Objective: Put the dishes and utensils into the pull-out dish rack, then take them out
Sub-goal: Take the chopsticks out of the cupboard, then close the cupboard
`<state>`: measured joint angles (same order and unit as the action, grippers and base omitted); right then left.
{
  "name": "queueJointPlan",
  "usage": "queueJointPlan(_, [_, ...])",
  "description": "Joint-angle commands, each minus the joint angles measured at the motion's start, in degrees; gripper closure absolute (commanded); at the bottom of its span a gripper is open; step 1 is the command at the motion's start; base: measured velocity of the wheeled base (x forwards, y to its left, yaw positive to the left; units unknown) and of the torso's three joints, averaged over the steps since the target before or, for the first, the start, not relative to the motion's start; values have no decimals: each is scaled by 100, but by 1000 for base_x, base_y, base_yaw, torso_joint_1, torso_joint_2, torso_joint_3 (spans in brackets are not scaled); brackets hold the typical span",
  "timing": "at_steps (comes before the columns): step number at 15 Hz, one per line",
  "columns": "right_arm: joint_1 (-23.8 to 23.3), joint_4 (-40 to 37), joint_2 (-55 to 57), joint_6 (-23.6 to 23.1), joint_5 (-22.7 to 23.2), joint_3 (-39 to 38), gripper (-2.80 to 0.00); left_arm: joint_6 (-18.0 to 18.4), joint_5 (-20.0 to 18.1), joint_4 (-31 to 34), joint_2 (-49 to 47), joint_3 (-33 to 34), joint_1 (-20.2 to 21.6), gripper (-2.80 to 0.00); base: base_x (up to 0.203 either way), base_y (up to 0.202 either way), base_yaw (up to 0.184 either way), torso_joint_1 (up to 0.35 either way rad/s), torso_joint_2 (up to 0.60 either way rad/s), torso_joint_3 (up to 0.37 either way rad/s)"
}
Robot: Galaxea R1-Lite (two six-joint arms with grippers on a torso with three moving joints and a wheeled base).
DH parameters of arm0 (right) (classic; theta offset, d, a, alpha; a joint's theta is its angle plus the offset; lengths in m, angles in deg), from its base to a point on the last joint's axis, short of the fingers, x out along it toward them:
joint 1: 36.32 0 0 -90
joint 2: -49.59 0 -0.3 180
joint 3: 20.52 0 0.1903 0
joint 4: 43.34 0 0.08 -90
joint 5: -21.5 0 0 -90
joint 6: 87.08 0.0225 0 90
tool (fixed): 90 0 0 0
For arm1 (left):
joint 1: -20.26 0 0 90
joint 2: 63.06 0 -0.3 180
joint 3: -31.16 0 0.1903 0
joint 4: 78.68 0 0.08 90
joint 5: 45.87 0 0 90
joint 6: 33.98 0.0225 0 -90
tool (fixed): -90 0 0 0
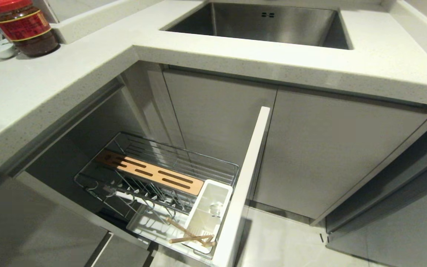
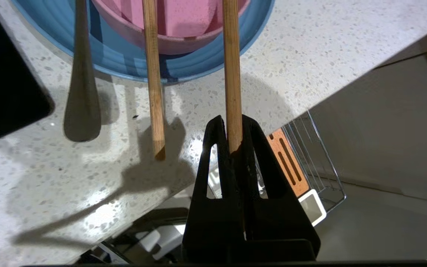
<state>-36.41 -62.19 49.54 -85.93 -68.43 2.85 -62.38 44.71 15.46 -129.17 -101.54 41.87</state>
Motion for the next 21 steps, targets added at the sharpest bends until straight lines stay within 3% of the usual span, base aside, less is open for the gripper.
queueJointPlan(1, [1,6,-4,0,1,-149,0,-67,18,35,-245,-6,34,0,0,0,0,0,0,0])
queueJointPlan(3, [1,-3,-4,0,1,-149,0,-61,38,3,-283,-7,198,0,0,0,0,0,0,0])
queueJointPlan(21, [1,6,-4,0,1,-149,0,-60,12,-227,-491,114,257,0,0,0,0,0,0,0])
